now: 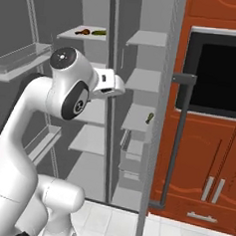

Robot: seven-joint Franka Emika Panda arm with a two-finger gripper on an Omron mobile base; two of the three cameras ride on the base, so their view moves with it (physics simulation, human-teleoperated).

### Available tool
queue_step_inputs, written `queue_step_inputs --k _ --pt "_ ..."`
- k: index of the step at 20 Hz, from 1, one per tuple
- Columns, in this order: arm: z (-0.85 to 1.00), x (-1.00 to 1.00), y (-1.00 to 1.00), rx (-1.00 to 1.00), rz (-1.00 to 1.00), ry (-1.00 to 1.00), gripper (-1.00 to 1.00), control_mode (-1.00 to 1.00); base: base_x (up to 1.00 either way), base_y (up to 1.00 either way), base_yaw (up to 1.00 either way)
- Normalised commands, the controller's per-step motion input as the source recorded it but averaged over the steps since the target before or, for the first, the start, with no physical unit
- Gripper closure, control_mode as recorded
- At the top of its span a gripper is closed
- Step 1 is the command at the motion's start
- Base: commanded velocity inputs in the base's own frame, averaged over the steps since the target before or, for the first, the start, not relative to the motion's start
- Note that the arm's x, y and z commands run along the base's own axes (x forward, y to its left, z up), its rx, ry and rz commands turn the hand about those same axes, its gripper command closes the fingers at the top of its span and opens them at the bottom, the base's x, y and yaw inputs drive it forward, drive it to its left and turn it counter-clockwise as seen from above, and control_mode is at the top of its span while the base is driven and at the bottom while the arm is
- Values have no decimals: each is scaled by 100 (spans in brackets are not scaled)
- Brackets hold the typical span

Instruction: Pick up the frozen chicken drumstick from the freezer, place it on any shelf in the fridge, and close the fridge and freezer doors when done.

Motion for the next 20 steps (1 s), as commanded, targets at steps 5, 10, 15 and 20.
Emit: queue_step_inputs --k 5,10,15,20 --pt "0 0 0 0 0 0 -100 100 -4 40 0" --pt "0 0 0 0 0 0 -100 100 -32 9 0" --pt "0 0 0 0 0 0 -100 100 -31 0 0" --pt "0 0 0 0 0 0 -100 -100 -11 0 0"
